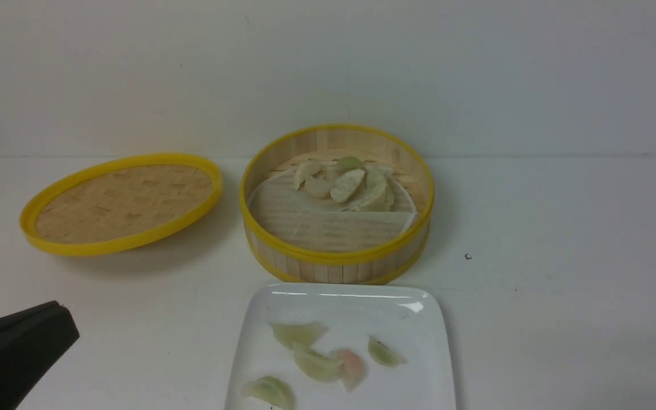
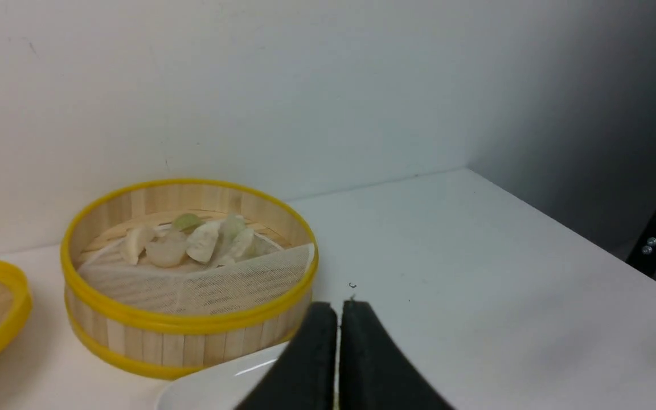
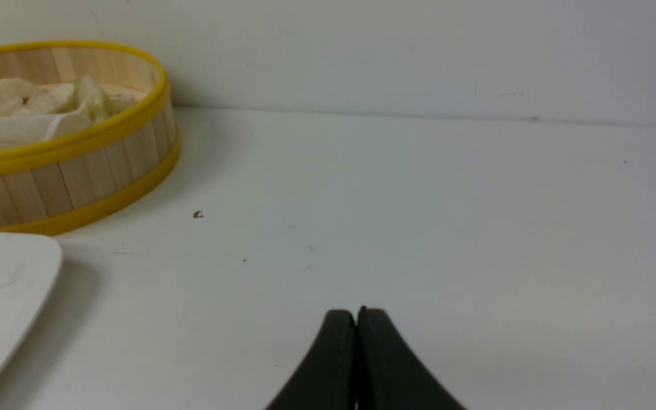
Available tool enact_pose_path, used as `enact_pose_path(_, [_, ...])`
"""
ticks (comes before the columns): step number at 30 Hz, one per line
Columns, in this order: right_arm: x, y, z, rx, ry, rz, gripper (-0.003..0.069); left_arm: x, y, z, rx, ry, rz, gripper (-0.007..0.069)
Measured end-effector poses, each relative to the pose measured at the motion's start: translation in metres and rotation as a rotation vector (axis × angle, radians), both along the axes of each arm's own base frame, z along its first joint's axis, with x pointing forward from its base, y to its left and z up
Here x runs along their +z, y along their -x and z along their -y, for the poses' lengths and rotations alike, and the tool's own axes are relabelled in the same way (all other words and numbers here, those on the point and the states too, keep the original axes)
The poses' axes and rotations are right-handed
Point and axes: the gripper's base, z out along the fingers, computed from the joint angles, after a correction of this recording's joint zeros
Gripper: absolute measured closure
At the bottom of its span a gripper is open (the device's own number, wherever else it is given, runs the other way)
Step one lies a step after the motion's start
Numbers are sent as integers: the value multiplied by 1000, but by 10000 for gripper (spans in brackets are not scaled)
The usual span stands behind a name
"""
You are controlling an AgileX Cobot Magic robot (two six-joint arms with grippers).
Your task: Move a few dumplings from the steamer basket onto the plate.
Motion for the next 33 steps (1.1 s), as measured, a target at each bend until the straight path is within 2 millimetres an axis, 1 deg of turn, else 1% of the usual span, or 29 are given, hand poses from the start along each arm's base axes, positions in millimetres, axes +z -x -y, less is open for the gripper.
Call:
enact_pose_path(4, [0, 0, 0, 0, 0, 0, 673, 0, 0, 0, 1, -20, 23, 631])
enact_pose_path(8, [0, 0, 0, 0, 0, 0, 673, 1, 0, 0, -1, -76, 71, 631])
enact_pose_path(12, [0, 0, 0, 0, 0, 0, 673, -7, -2, -3, 20, -157, 129, 631])
enact_pose_path(14, [0, 0, 0, 0, 0, 0, 673, -27, -1, -9, 84, -207, 136, 631])
enact_pose_path(17, [0, 0, 0, 0, 0, 0, 673, -61, 0, -17, 194, -214, 84, 631])
enact_pose_path(18, [0, 0, 0, 0, 0, 0, 673, -61, 0, -18, 202, -217, 93, 631])
enact_pose_path(21, [0, 0, 0, 0, 0, 0, 673, -110, 0, -27, 341, -220, 10, 631])
enact_pose_path(24, [0, 0, 0, 0, 0, 0, 673, -139, -2, -32, 416, -254, -61, 631])
enact_pose_path(27, [0, 0, 0, 0, 0, 1, 673, -147, -3, -35, 454, -285, -87, 630])
enact_pose_path(33, [0, 0, 0, 0, 0, 1, 673, -149, -2, -36, 465, -316, -100, 630])
